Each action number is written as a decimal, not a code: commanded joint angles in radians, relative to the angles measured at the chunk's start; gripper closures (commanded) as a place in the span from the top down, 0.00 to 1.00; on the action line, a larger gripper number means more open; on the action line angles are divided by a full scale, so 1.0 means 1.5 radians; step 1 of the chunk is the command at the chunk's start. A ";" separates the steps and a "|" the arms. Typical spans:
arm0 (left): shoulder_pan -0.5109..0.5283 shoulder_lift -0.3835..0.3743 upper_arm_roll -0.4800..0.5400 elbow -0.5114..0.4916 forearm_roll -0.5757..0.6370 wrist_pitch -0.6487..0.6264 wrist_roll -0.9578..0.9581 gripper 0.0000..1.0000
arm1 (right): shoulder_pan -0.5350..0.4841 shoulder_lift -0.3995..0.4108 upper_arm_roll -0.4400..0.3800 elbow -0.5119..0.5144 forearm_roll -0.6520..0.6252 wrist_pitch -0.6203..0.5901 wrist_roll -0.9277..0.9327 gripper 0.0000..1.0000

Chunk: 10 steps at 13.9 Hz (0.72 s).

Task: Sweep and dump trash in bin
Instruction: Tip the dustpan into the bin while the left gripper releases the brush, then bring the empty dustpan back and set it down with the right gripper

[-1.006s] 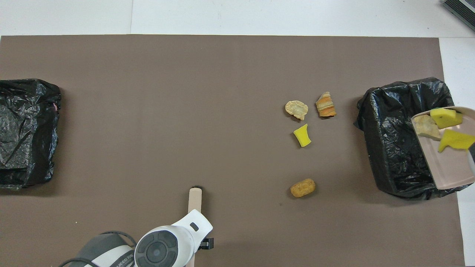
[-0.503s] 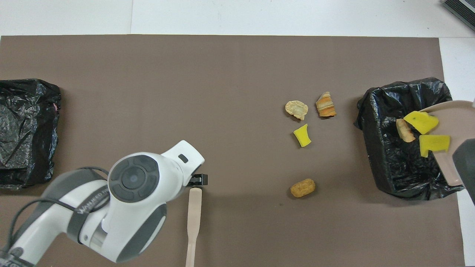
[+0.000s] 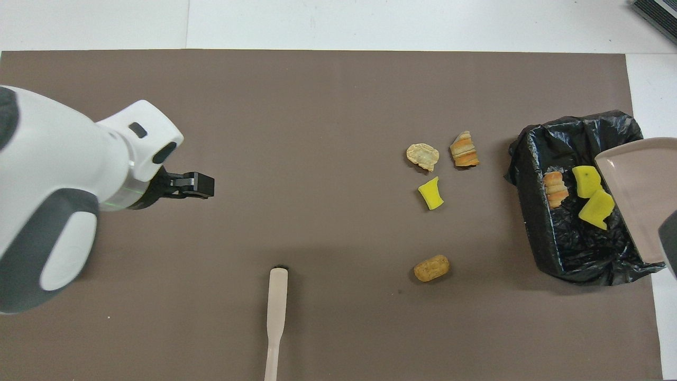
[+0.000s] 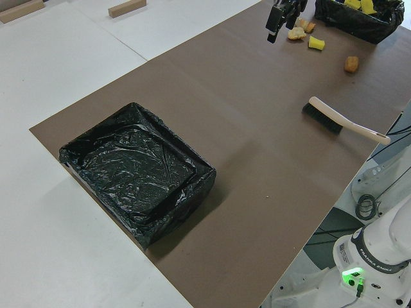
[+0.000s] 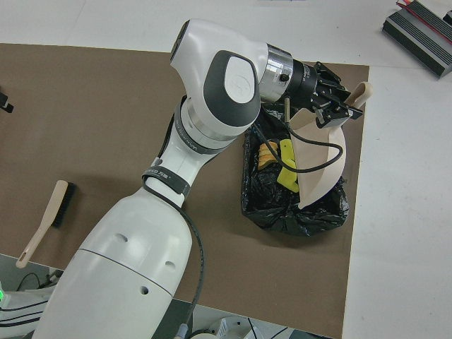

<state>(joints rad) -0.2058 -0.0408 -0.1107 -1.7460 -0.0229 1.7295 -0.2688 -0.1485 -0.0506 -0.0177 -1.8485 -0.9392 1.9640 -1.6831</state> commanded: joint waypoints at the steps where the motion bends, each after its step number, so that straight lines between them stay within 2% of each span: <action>1: 0.058 0.009 -0.005 0.089 0.012 -0.102 0.081 1.00 | 0.002 -0.028 0.003 0.001 0.086 -0.023 0.001 0.00; 4: 0.116 0.009 -0.002 0.163 0.013 -0.184 0.154 1.00 | 0.008 -0.028 0.003 0.001 0.215 -0.040 0.008 0.00; 6: 0.133 0.010 -0.002 0.174 0.010 -0.211 0.172 1.00 | 0.021 -0.027 0.004 0.001 0.278 -0.048 0.029 0.00; 8: 0.133 0.009 0.001 0.174 0.011 -0.212 0.172 1.00 | 0.023 -0.025 0.004 0.003 0.379 -0.062 0.119 0.00; 10: 0.132 -0.011 0.006 0.171 0.003 -0.205 0.173 1.00 | 0.046 -0.027 0.018 0.005 0.410 -0.102 0.268 0.00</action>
<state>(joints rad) -0.0095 -0.0423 -0.1012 -1.5092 -0.0217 1.4381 -0.0201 -0.1041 -0.0835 -0.0090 -1.8474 -0.3700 1.8611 -1.4460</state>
